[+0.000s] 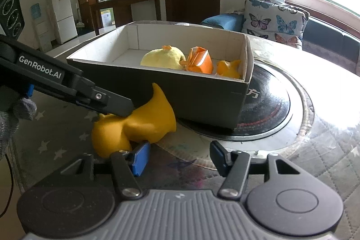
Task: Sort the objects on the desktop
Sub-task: 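Move the left gripper to the large orange rubber duck and grasp it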
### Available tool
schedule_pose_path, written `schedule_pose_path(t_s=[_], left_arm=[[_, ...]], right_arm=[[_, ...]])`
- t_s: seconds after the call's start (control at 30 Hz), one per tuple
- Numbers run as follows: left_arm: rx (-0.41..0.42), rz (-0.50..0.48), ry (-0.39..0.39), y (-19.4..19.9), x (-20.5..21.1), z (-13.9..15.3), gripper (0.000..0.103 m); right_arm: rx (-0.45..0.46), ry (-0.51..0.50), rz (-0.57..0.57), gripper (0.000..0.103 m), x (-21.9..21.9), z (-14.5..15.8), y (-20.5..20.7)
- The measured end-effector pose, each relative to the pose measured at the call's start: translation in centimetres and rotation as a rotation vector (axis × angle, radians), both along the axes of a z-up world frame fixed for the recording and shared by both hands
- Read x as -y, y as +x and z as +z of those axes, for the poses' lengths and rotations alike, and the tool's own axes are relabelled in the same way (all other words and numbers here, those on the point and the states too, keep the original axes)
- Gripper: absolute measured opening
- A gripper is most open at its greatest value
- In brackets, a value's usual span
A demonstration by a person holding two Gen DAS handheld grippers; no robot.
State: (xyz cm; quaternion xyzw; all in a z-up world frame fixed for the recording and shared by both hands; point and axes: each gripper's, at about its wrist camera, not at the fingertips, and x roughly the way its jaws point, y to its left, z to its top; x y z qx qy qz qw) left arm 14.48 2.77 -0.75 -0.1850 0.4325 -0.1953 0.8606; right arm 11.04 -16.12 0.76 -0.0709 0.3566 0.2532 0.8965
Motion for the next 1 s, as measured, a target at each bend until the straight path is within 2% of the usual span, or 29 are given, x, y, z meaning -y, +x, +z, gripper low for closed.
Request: schedule_pose_path(t_s=[0.2,0.53,0.8,1.0], left_arm=[[0.015,-0.029,0.032,-0.1,0.8,0.1,0.041],[0.014,-0.052,0.015,-0.3,0.4,-0.1,0.044],[-0.066,-0.081,-0.008,-0.2,0.6,-1.5,0.048],[-0.050,-0.076,0.030,-0.5,1.1,-0.9,0.044]], right_arm=[[-0.010,0.005,0.018,0.059,-0.3,-0.5,0.1],[-0.010,0.012,0.048,0.055,-1.0,-0.6,-0.5],[-0.002,-0.016,0.067,0.053,-1.5,-0.8,-0.4],[0.007,-0.023,0.068,0.052,-1.7,-0.8,-0.5]])
